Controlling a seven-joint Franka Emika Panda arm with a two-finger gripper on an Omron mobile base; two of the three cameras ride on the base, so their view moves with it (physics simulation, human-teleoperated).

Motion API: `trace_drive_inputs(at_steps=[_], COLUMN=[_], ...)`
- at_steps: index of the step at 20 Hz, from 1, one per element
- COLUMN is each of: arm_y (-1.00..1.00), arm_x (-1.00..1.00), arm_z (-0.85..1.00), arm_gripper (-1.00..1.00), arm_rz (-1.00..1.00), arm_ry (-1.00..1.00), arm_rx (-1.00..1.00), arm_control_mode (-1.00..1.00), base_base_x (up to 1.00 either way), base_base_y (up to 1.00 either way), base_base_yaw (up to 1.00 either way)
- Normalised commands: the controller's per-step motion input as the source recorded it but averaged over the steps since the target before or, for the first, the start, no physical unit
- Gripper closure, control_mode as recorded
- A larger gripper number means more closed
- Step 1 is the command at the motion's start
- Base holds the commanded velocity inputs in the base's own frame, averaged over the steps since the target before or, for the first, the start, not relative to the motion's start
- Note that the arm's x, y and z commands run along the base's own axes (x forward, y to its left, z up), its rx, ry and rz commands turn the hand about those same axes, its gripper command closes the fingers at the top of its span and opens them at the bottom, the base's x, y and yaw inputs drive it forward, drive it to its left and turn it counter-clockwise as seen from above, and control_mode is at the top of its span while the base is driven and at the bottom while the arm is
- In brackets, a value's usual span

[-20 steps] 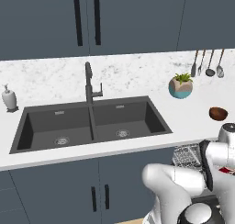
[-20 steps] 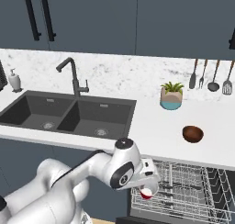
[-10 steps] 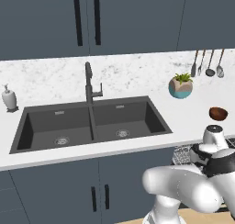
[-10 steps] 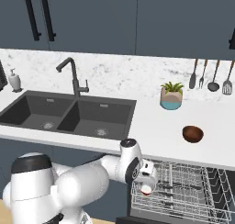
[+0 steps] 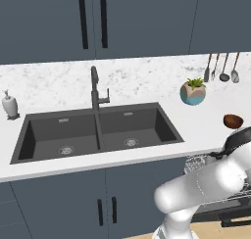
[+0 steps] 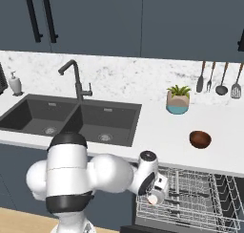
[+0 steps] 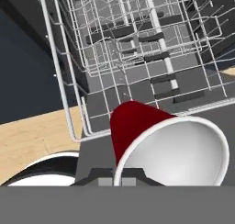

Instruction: Pick up the cup and bowl from the counter, place them in the dishwasher, and close the dishwasher door.

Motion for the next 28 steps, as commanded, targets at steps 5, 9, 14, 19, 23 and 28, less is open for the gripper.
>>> trace_drive_inputs(at_steps=[5, 9, 14, 19, 23, 28], arm_y=[-0.01, -0.04, -0.22, -0.05, -0.07, -0.27], arm_x=[0.12, 0.17, -0.08, -0.81, -0.59, -0.02], arm_z=[-0.43, -0.28, -0.16, 0.05, 0.02, 0.24], arm_gripper=[1.00, 1.00, 1.00, 1.00, 1.00, 1.00], arm_rz=[0.00, 0.00, 0.00, -0.09, -0.12, -0.10], arm_ry=[-0.21, -0.21, -0.06, 0.09, 0.20, 0.27], arm_rx=[0.08, 0.04, 0.06, 0.02, 0.00, 0.01], arm_control_mode=[-1.00, -1.00, -1.00, -1.00, -1.00, -1.00], base_base_x=[0.00, 0.00, 0.00, 0.00, 0.00, 0.00], base_base_y=[0.00, 0.00, 0.00, 0.00, 0.00, 0.00], base_base_yaw=[0.00, 0.00, 0.00, 0.00, 0.00, 0.00])
